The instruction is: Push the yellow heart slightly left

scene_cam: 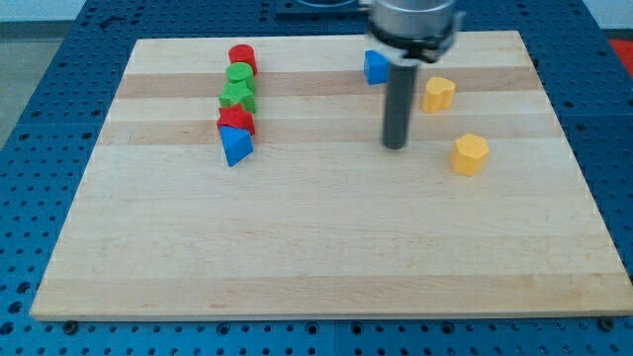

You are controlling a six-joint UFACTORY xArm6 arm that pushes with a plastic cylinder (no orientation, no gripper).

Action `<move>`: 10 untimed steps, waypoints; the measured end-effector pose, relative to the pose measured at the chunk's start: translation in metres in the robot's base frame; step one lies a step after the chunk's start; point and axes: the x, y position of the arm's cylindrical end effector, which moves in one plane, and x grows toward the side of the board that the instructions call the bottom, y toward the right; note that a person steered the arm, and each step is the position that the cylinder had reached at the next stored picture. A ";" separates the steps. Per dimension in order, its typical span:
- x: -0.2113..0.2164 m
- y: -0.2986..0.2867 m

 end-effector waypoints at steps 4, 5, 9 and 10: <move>-0.078 0.076; -0.085 0.053; -0.078 0.039; -0.078 0.025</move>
